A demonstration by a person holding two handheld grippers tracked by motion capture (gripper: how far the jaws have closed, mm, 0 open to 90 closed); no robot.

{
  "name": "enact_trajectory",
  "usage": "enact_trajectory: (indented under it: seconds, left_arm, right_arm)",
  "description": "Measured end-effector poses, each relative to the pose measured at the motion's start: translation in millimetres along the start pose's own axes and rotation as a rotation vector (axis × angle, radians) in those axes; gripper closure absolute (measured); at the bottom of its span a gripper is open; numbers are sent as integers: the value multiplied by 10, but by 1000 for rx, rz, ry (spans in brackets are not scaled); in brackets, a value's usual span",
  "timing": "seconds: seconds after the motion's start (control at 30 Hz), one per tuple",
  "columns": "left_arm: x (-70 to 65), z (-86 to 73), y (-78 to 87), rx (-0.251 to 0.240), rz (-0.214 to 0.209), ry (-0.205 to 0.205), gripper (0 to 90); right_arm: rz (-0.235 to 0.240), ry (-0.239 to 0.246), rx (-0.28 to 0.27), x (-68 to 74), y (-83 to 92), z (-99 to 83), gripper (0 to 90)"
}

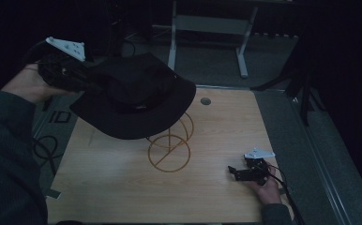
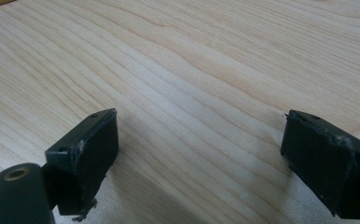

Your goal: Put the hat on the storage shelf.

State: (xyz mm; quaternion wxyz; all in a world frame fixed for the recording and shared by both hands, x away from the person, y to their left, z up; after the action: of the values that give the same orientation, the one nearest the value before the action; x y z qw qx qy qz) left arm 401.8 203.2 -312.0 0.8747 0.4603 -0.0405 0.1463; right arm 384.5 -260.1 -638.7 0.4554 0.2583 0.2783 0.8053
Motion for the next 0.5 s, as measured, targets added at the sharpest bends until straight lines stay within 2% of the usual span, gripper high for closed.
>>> enact_trajectory:
  seconds: [0.23, 0.5]
  left_arm:
    - [6, 101, -198, -10, -25, -13, 882]
    - [-61, 242, -390, -28, -64, -42, 881]
  right_arm:
    - [0, 0, 0, 0, 0, 0, 111]
    - [0, 0, 0, 0, 0, 0, 111]
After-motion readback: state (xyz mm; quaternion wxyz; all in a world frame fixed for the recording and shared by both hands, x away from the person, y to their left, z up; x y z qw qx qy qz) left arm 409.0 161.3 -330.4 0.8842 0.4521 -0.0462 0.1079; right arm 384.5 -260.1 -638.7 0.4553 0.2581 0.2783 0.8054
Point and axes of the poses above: each handheld gripper's, and its own axes: y roughly backward along the jaws, z roughly out of its top, x roughly to its left, the point moved 10 cm from there along -y, roughly forward along the jaws, and after that the axes turned 13 degrees about -y, right-handed, at the moved point
